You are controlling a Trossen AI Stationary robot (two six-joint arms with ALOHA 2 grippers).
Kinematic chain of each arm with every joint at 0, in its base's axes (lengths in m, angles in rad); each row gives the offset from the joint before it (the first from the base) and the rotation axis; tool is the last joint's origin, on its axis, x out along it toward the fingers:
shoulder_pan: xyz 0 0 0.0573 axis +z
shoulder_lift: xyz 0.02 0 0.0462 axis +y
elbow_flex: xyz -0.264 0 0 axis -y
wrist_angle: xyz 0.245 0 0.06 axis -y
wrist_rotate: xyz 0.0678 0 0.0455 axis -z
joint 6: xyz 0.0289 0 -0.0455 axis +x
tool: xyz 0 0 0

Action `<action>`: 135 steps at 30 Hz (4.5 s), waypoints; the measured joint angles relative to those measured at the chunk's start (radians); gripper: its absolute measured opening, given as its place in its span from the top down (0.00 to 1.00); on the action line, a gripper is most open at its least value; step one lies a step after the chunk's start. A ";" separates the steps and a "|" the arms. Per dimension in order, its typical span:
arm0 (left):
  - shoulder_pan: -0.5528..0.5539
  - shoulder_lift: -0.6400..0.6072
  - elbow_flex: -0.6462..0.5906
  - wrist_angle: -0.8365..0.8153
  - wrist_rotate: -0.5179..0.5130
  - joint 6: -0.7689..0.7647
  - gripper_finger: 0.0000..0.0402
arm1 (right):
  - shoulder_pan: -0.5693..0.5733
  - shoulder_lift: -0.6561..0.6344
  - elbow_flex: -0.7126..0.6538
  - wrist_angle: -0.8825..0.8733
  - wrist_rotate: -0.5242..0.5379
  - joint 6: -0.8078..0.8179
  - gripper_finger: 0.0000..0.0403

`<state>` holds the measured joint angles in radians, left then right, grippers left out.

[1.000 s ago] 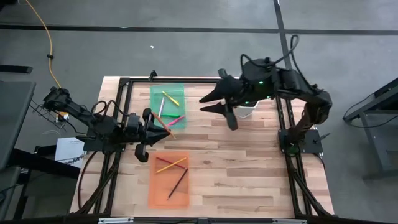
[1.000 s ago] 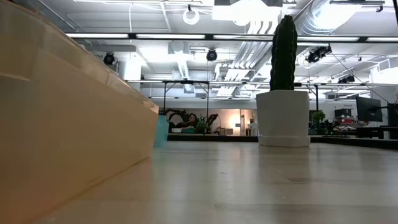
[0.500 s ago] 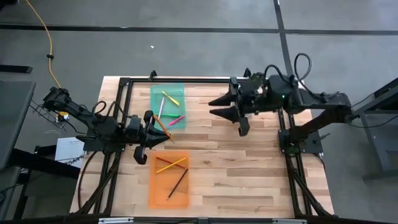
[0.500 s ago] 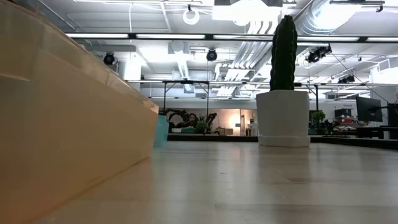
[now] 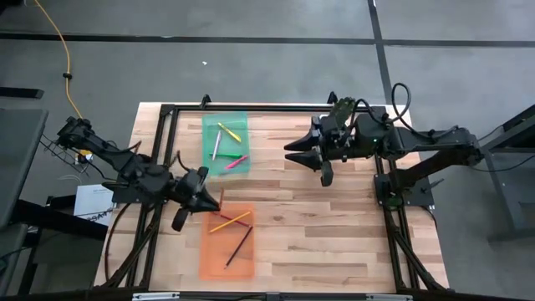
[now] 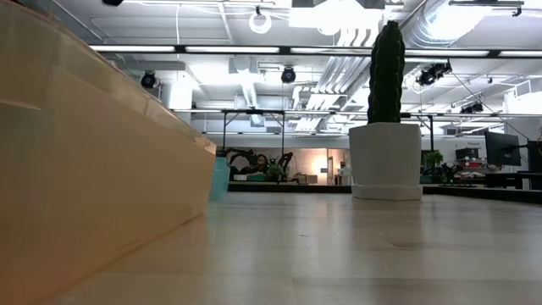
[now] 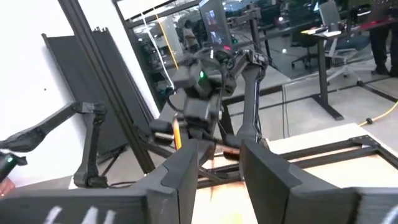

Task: Sort pens & pencils
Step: Put the orange pencil into the orange bin, then return to Home Position

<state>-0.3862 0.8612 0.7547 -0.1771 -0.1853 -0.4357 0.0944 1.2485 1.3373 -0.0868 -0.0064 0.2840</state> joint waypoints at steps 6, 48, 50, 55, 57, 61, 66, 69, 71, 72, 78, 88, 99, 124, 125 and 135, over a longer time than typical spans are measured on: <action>0.000 0.003 0.000 -0.160 0.070 -0.086 0.95 | 0.000 -0.001 0.000 -0.002 0.004 0.000 0.72; -0.114 0.332 0.000 -0.183 0.086 -0.699 0.95 | 0.045 0.000 0.000 -0.144 -0.033 -0.053 0.72; -0.114 0.350 0.000 -0.172 0.101 -0.712 0.95 | 0.052 0.000 0.000 -0.152 -0.035 -0.058 0.72; -0.114 0.387 0.000 -0.173 0.143 -0.728 0.95 | 0.059 0.000 0.000 -0.164 -0.036 -0.064 0.72; -0.114 0.397 0.000 -0.173 0.152 -0.733 0.95 | 0.063 0.000 0.000 -0.164 -0.036 -0.065 0.72; -0.114 0.410 0.000 -0.185 0.170 -0.740 0.95 | 0.065 -0.005 0.000 -0.165 -0.036 -0.076 0.72; -0.113 0.423 0.001 -0.199 0.185 -0.742 0.95 | 0.065 -0.017 0.000 -0.173 -0.036 -0.083 0.72; -0.111 0.428 0.000 -0.211 0.192 -0.747 0.95 | 0.065 -0.021 0.000 -0.173 -0.035 -0.084 0.72; -0.111 0.435 0.000 -0.221 0.193 -0.748 0.95 | 0.065 -0.023 0.000 -0.178 -0.035 -0.086 0.72; -0.111 0.435 0.000 -0.229 0.196 -0.748 0.95 | 0.065 -0.025 0.000 -0.178 -0.035 -0.087 0.72; -0.111 0.434 0.000 -0.232 0.193 -0.748 0.95 | 0.065 -0.026 0.000 -0.182 -0.035 -0.096 0.72; -0.111 0.434 0.000 -0.231 0.194 -0.725 0.89 | 0.065 -0.026 0.000 -0.187 -0.035 -0.103 0.72; -0.111 0.433 0.000 -0.194 0.182 -0.685 0.67 | 0.065 -0.026 0.000 -0.187 -0.035 -0.108 0.72; -0.111 -0.105 0.001 0.184 -0.715 0.396 0.73 | 0.028 -0.219 0.001 -0.208 0.033 -0.050 0.72; -0.111 -0.104 0.001 0.194 -0.735 0.440 0.73 | 0.028 -0.218 0.001 -0.210 0.036 -0.045 0.72; 0.161 -0.111 0.000 0.279 -0.462 0.564 0.73 | 0.018 -0.214 0.001 -0.213 0.085 -0.045 0.72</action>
<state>-0.2254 0.7499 0.7547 0.1019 -0.6477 0.1287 0.1126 1.0344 1.3384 -0.2997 0.0785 0.2387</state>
